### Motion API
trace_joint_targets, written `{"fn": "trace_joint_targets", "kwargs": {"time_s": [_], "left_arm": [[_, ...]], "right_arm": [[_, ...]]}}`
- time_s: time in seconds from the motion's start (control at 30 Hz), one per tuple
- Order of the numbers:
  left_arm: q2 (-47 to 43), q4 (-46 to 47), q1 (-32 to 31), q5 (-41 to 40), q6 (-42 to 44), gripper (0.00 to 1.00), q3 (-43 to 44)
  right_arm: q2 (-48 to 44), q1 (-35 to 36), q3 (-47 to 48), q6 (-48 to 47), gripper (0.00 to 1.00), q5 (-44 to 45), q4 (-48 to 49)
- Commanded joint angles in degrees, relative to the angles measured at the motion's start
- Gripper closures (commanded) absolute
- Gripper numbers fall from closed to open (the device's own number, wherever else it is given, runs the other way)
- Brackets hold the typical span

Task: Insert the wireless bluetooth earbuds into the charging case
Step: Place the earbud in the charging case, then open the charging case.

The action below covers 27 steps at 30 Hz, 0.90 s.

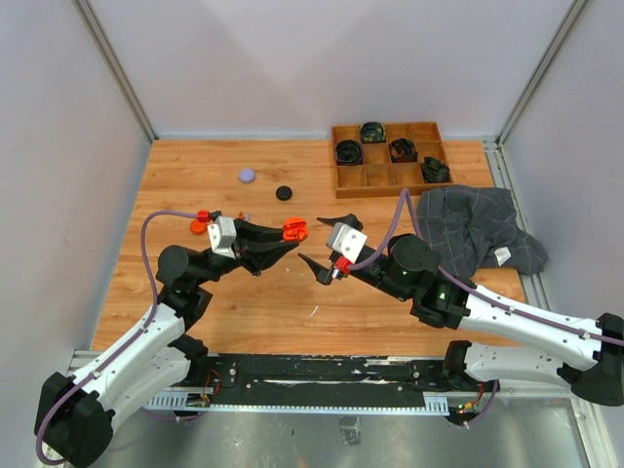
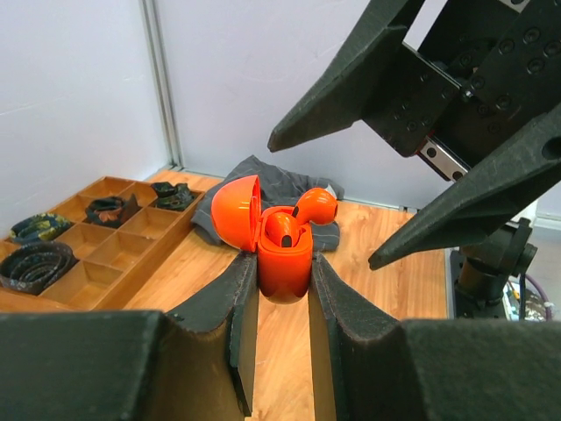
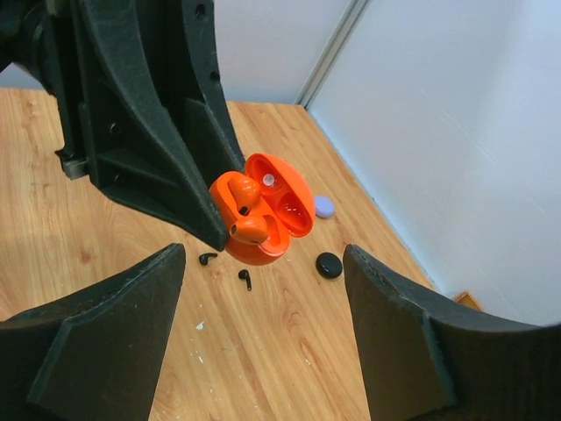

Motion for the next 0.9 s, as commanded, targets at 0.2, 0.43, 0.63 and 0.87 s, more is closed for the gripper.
{"fn": "trace_joint_targets", "kwargs": {"time_s": [0.2, 0.43, 0.63, 0.87], "left_arm": [[-0.6, 1.2, 0.6, 0.1, 1.0, 1.0, -0.3], [-0.5, 1.2, 0.6, 0.8, 1.0, 1.0, -0.1], [-0.6, 1.2, 0.6, 1.6, 1.0, 1.0, 0.0], [-0.6, 1.2, 0.6, 2.6, 1.2, 1.0, 0.0]], "right_arm": [[-0.1, -0.3, 0.7, 6.0, 0.24, 6.0, 7.2], [0.5, -0.4, 0.7, 7.2, 0.23, 7.4, 7.5], [0.9, -0.9, 0.8, 7.1, 0.23, 11.0, 5.7], [-0.6, -4.0, 1.1, 7.7, 0.22, 11.3, 0.9]]}}
